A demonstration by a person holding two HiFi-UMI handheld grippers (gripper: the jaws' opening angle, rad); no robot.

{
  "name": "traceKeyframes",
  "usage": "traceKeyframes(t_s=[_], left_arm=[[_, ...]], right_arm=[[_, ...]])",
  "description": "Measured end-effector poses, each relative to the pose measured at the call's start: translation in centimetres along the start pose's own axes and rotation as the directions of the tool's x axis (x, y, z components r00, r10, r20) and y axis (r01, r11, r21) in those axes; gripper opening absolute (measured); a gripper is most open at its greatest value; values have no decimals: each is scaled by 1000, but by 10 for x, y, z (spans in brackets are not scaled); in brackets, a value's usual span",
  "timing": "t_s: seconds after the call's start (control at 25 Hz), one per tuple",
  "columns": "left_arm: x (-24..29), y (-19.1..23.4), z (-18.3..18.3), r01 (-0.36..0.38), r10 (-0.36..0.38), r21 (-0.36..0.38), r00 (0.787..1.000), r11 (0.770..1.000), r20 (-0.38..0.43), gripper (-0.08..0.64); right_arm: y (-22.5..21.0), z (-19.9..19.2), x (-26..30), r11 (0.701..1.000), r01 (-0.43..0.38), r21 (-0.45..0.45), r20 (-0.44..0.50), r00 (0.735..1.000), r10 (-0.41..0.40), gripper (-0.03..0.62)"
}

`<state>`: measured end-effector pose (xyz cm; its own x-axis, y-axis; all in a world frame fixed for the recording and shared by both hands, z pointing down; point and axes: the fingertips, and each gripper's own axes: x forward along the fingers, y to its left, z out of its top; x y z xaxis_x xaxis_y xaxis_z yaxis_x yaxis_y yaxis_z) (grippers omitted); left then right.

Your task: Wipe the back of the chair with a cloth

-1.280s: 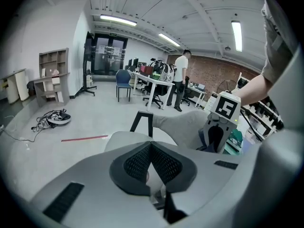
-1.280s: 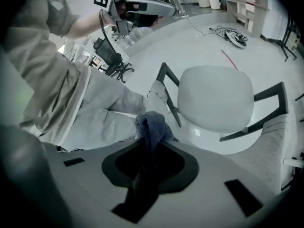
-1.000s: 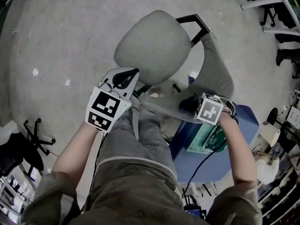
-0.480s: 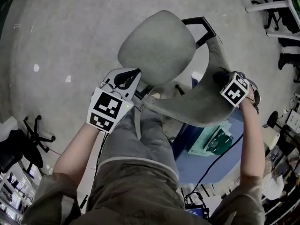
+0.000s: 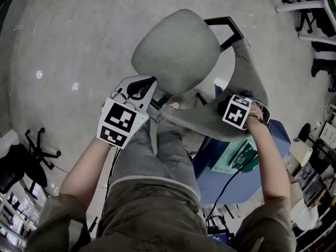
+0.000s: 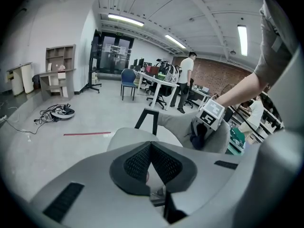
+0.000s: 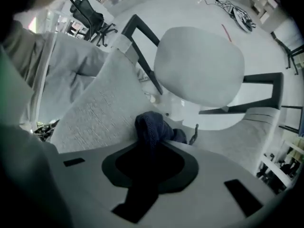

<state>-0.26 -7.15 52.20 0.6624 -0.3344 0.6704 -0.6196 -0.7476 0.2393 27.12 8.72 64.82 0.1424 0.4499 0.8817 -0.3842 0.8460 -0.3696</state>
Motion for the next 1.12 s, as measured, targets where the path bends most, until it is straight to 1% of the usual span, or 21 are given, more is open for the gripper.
traceKeyframes(t_s=[0.08, 0.12, 0.16, 0.24, 0.32, 0.36, 0.48, 0.52, 0.56, 0.6, 0.68, 0.72, 0.8, 0.92, 1.0, 1.12], left_arm=[[-2, 1, -3, -2, 2, -3, 1000, 1000, 0, 17], [-3, 2, -5, -4, 4, -4, 1000, 1000, -2, 17], [-4, 4, -8, -7, 7, -6, 1000, 1000, -5, 17], [-7, 8, -12, -14, 14, -11, 1000, 1000, -11, 15], [-11, 10, -13, -21, 21, -17, 1000, 1000, -14, 17], [-12, 10, -14, -23, 22, -19, 1000, 1000, -14, 17], [-13, 11, -15, -26, 26, -21, 1000, 999, -11, 17], [-12, 12, -15, -28, 27, -23, 1000, 999, -11, 17], [-11, 12, -16, -29, 28, -25, 1000, 999, -11, 17], [-11, 11, -17, -28, 28, -28, 1000, 999, -13, 17], [-10, 8, -20, -24, 24, -33, 1000, 999, -17, 17], [-10, 7, -20, -21, 21, -34, 1000, 999, -19, 17], [-11, 7, -21, -20, 19, -38, 1000, 999, -20, 17], [-10, 15, -22, -33, 31, -55, 999, 998, -20, 17], [-10, 21, -22, -43, 42, -63, 999, 997, -20, 17], [-9, 25, -21, -46, 45, -60, 999, 997, -24, 17]], right_arm=[[32, 26, 4, 995, -95, 8, 76, 993, 94, 87], [48, 44, 4, 991, -134, -1, 130, 983, 133, 87], [62, 63, 3, 988, -156, -19, 183, 971, 157, 87], [79, 98, -1, 985, -168, -50, 273, 946, 175, 86], [89, 130, -7, 981, -182, -66, 360, 913, 194, 86], [94, 138, -8, 979, -191, -70, 374, 905, 203, 86], [93, 139, -2, 976, -212, -55, 353, 910, 217, 86], [86, 135, 0, 977, -210, -40, 346, 914, 211, 86], [79, 128, 3, 978, -205, -27, 324, 924, 202, 86], [74, 116, 8, 981, -194, -22, 278, 941, 192, 84], [64, 86, 19, 987, -152, -41, 153, 976, 157, 84], [56, 72, 22, 990, -130, -50, 99, 986, 135, 84], [34, 44, 21, 994, -91, -56, 12, 996, 92, 84], [-15, -1, 8, 1000, 8, -21, -82, 997, -9, 84], [-50, -23, -8, 995, 90, 33, -92, 992, -87, 84], [-98, -39, -35, 972, 218, 87, -75, 974, -212, 84]])
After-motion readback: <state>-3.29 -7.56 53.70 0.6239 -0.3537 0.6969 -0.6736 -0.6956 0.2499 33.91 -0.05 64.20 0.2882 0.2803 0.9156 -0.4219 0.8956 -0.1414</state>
